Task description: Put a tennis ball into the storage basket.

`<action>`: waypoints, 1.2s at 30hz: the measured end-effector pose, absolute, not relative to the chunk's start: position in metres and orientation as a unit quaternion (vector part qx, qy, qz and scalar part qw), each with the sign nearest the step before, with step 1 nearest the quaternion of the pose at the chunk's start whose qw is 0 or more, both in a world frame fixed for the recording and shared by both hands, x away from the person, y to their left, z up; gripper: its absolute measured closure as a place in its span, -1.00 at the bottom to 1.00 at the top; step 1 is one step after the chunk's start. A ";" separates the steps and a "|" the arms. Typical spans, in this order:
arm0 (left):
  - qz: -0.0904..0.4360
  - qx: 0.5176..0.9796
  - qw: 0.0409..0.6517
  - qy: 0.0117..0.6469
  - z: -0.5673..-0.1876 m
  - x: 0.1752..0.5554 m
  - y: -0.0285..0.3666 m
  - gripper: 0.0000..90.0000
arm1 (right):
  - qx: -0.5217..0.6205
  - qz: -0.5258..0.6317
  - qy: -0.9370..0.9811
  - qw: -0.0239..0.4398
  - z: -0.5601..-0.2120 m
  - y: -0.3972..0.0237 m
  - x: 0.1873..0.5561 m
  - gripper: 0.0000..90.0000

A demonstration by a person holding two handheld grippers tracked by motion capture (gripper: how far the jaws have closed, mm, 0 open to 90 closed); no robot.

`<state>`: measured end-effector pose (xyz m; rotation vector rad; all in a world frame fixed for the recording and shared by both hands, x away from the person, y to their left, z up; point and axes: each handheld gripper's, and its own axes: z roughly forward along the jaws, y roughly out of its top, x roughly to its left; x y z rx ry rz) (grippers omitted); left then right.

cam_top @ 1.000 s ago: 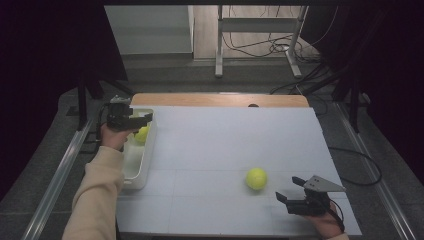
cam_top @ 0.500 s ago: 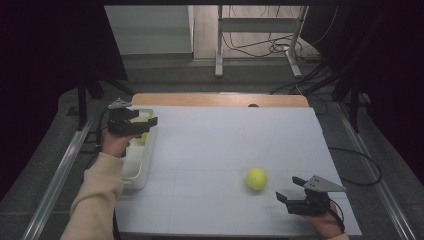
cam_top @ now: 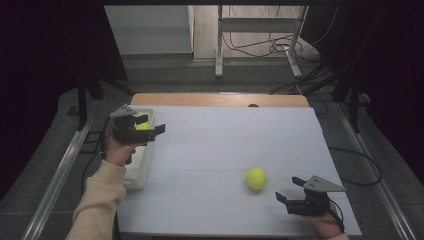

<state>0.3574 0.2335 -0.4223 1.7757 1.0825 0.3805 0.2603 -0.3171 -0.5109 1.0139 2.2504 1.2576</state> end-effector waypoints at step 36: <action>0.129 0.770 0.504 0.371 -0.421 0.336 0.187 -0.69 | 0.356 0.447 0.800 0.184 -0.511 -0.316 0.263 -0.67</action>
